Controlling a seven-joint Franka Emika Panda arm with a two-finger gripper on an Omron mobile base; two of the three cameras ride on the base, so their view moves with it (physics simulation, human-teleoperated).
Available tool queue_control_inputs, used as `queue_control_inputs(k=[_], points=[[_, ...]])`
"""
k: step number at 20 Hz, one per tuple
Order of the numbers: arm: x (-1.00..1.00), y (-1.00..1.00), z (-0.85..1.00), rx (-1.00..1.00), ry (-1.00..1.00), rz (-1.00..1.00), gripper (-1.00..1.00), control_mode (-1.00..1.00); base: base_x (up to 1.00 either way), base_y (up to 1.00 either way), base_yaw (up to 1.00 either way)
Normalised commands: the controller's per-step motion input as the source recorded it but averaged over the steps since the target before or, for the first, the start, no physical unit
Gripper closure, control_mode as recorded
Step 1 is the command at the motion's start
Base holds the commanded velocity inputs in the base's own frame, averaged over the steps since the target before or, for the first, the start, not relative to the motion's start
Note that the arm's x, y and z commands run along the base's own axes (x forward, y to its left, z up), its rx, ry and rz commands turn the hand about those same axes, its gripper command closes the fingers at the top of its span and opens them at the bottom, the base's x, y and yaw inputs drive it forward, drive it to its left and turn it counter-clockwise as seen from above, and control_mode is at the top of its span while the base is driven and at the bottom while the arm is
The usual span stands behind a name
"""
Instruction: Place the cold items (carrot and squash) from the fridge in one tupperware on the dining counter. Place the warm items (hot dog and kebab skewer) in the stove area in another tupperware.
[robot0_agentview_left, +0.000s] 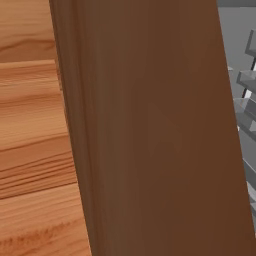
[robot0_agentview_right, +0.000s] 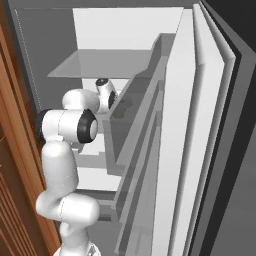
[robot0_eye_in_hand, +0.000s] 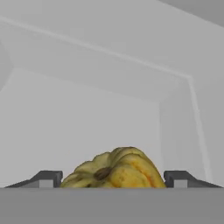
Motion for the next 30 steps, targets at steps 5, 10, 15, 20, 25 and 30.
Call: queue_control_inputs(k=[5,10,15,20,25,30], points=[[0.0,-0.15,-0.7,0.0,0.16,-0.05,1.0,-1.0,0.0,0.0,0.0],[-0.55,-0.75,-0.75,0.15,-0.24,-0.21,1.0,-1.0,0.0,0.0,0.0],[-0.52,-0.52,-0.62,0.41,-0.93,-0.04,1.0,-1.0,0.0,0.0,0.0],[-0.42,-0.37,-0.2,0.36,-0.72,0.0,1.0,-1.0,0.0,0.0,0.0],[-1.0,-0.27,0.0,0.11,-0.27,-0.01,1.0,-1.0,0.0,0.0,0.0],[-1.0,-0.5,0.3,-0.02,0.0,0.0,1.0,-1.0,0.0,0.0,0.0]])
